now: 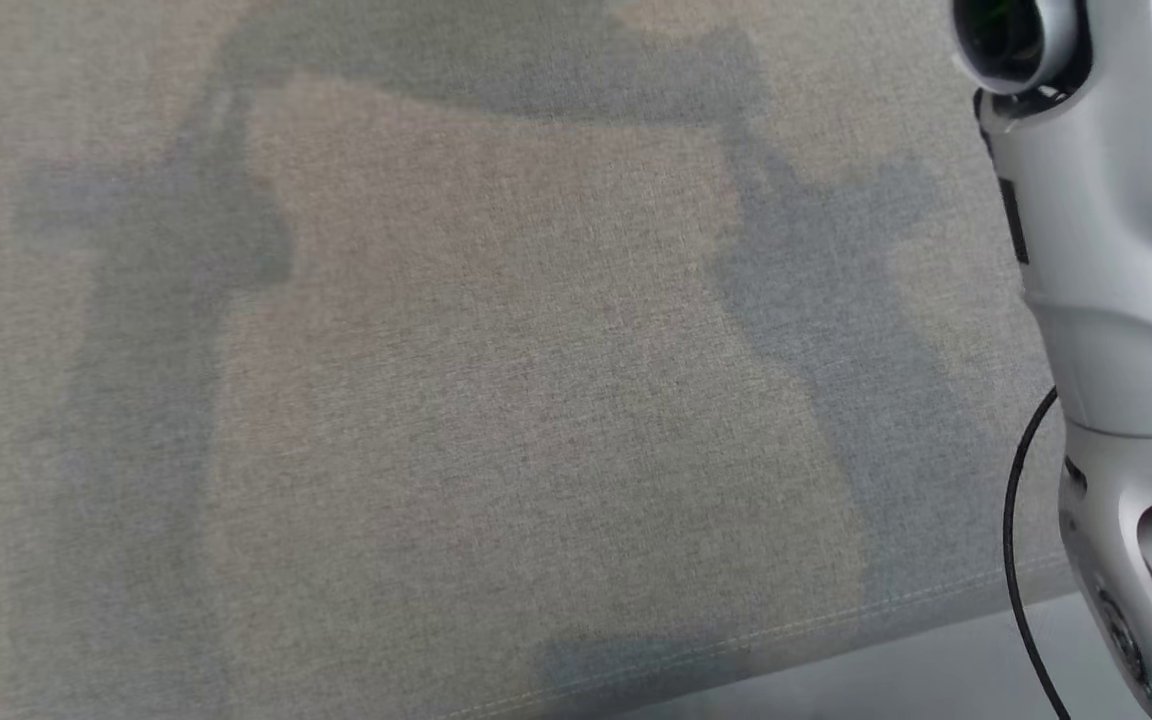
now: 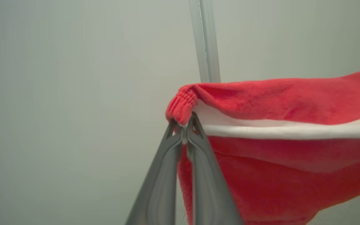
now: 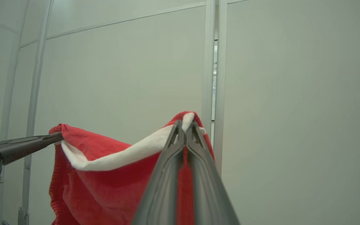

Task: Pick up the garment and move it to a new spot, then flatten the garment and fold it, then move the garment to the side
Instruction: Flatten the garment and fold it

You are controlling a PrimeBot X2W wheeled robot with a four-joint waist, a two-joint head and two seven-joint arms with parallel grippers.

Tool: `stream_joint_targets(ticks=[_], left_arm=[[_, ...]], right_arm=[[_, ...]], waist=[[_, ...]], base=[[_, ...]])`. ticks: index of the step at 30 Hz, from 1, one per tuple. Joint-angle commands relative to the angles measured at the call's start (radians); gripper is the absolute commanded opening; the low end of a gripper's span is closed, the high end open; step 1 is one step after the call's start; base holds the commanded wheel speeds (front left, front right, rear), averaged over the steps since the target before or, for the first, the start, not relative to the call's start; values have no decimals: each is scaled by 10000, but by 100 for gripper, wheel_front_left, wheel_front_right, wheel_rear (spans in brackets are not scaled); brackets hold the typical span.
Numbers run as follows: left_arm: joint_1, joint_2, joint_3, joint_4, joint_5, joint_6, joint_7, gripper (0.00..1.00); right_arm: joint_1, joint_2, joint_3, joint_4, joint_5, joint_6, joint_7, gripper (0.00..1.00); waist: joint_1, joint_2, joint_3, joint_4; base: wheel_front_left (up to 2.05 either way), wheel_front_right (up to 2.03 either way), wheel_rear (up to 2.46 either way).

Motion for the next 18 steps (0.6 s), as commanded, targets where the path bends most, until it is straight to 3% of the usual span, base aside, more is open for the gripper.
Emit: stream_joint_targets(ticks=[1,10,18], left_arm=[[-206,195,-111,428,7,-34,-293,0],[-3,740,-866,2218,-546,-27,-1497,0],[361,621,-1450,1910,-1987,-28,-2381,0]], right_arm=[[252,97,139,79,89,-8,-35,0],[1299,331,545,-124,385,-8,-41,0],[2157,39,769,-1078,458,-8,-42,0]], waist=[[-2,98,1754,-847],[-2,98,2747,-1010],[-2,98,2327,-652]], base=[[0,0,0],[0,0,0],[0,0,0]])
